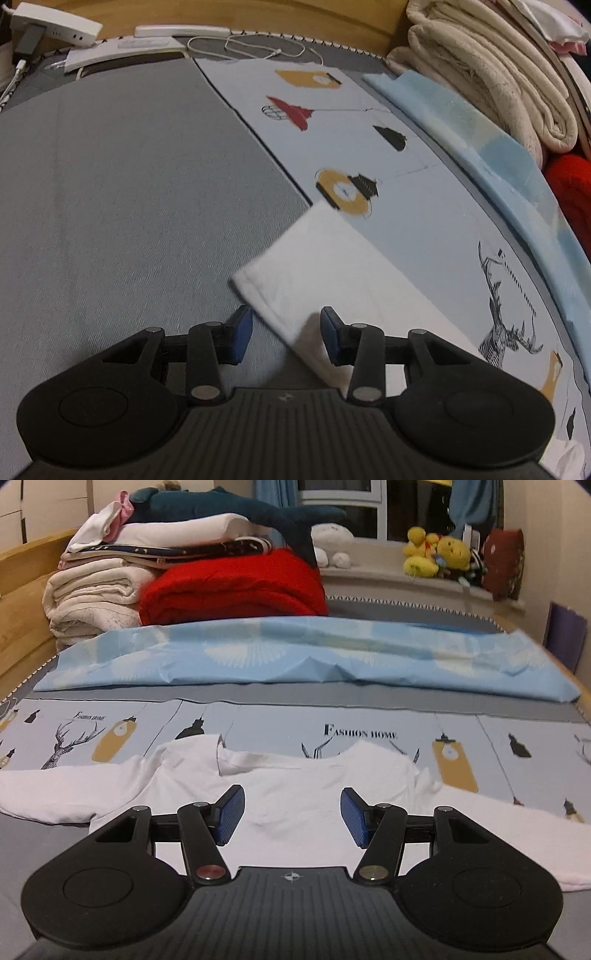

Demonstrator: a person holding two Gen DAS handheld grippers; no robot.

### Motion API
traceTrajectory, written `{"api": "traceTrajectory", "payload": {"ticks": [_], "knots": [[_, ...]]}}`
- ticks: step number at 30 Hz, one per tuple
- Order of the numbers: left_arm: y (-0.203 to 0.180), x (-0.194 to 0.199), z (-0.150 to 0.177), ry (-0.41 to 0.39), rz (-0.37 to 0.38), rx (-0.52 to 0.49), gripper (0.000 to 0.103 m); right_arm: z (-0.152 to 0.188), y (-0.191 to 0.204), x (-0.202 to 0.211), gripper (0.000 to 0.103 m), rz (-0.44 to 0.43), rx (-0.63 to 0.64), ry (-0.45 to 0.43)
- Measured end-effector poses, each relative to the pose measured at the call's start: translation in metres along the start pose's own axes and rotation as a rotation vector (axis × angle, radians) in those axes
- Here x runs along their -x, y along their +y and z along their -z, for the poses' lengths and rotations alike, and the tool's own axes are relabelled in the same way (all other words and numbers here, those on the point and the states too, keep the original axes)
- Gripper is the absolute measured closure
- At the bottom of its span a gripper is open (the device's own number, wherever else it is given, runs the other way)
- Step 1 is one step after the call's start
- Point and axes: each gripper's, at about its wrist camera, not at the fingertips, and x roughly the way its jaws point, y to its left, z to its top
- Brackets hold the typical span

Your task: Fold small clothes

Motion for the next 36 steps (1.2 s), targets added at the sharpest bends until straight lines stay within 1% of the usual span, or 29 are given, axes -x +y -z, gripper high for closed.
{"api": "traceTrajectory", "payload": {"ticks": [2, 3, 4, 6, 7, 8, 10, 11, 12, 13, 14, 16, 17, 20, 21, 22, 23, 25, 27, 28, 30, 33, 35, 36], "knots": [[-0.001, -0.004, -0.003, -0.021, -0.010, -0.024, 0.076, 0.000, -0.001, -0.001, 0.044, 0.012, 0.007, -0.001], [-0.002, -0.006, -0.004, -0.031, -0.026, -0.040, 0.094, 0.001, -0.003, -0.003, 0.044, 0.019, 0.003, 0.003], [-0.004, -0.006, -0.003, -0.038, -0.032, -0.046, 0.097, 0.001, -0.005, -0.004, 0.044, 0.026, -0.002, 0.011], [-0.012, -0.003, -0.002, -0.068, -0.058, -0.055, 0.098, 0.003, -0.008, -0.008, 0.044, 0.044, -0.018, 0.033], [-0.019, 0.003, -0.001, -0.097, -0.073, -0.077, 0.099, 0.004, -0.010, -0.009, 0.045, 0.049, -0.025, 0.042], [-0.026, 0.010, 0.000, -0.133, -0.076, -0.097, 0.099, 0.005, -0.011, -0.009, 0.045, 0.052, -0.031, 0.048], [-0.035, 0.017, 0.001, -0.171, -0.073, -0.114, 0.098, 0.006, -0.013, -0.010, 0.045, 0.056, -0.034, 0.051], [-0.036, 0.015, 0.002, -0.163, -0.073, -0.112, 0.097, 0.006, -0.013, -0.010, 0.045, 0.058, -0.035, 0.051], [-0.035, 0.009, 0.002, -0.135, -0.067, -0.101, 0.097, 0.006, -0.014, -0.009, 0.045, 0.059, -0.036, 0.052], [-0.032, 0.001, 0.002, -0.085, -0.053, -0.078, 0.097, 0.006, -0.015, -0.009, 0.045, 0.059, -0.037, 0.052], [-0.029, -0.006, 0.004, -0.051, -0.060, -0.067, 0.097, 0.006, -0.016, -0.008, 0.045, 0.059, -0.038, 0.051], [-0.029, -0.007, 0.005, -0.075, -0.092, -0.086, 0.100, 0.007, -0.019, -0.006, 0.045, 0.060, -0.036, 0.052], [-0.032, -0.005, 0.004, -0.084, -0.091, -0.088, 0.100, 0.007, -0.020, -0.005, 0.046, 0.061, -0.034, 0.052], [-0.051, 0.017, 0.000, -0.158, -0.068, -0.091, 0.100, 0.006, -0.029, -0.003, 0.046, 0.078, -0.042, 0.057], [-0.060, 0.027, -0.002, -0.184, -0.049, -0.098, 0.100, 0.005, -0.033, -0.002, 0.046, 0.087, -0.051, 0.061], [-0.073, 0.042, -0.002, -0.211, -0.019, -0.106, 0.100, 0.005, -0.037, -0.002, 0.047, 0.096, -0.065, 0.062], [-0.088, 0.058, -0.001, -0.236, 0.019, -0.120, 0.100, 0.004, -0.042, -0.001, 0.051, 0.104, -0.081, 0.063], [-0.122, 0.091, 0.006, -0.269, 0.099, -0.163, 0.100, 0.004, -0.051, 0.001, 0.063, 0.112, -0.119, 0.067], [-0.162, 0.124, 0.023, -0.284, 0.187, -0.236, 0.100, 0.003, -0.061, 0.002, 0.095, 0.095, -0.161, 0.066], [-0.184, 0.142, 0.035, -0.286, 0.235, -0.281, 0.100, 0.003, -0.066, 0.003, 0.099, 0.093, -0.183, 0.060], [-0.227, 0.173, 0.072, -0.264, 0.340, -0.358, 0.100, 0.004, -0.076, 0.004, 0.100, 0.092, -0.228, 0.054], [-0.286, 0.216, 0.151, -0.210, 0.508, -0.478, 0.100, 0.005, -0.090, 0.002, 0.099, 0.066, -0.309, 0.068], [-0.323, 0.231, 0.207, -0.115, 0.628, -0.542, 0.100, 0.007, -0.097, -0.004, 0.098, 0.049, -0.357, 0.093], [-0.339, 0.233, 0.232, -0.044, 0.691, -0.584, 0.099, 0.008, -0.098, -0.007, 0.098, 0.046, -0.375, 0.105]]}}
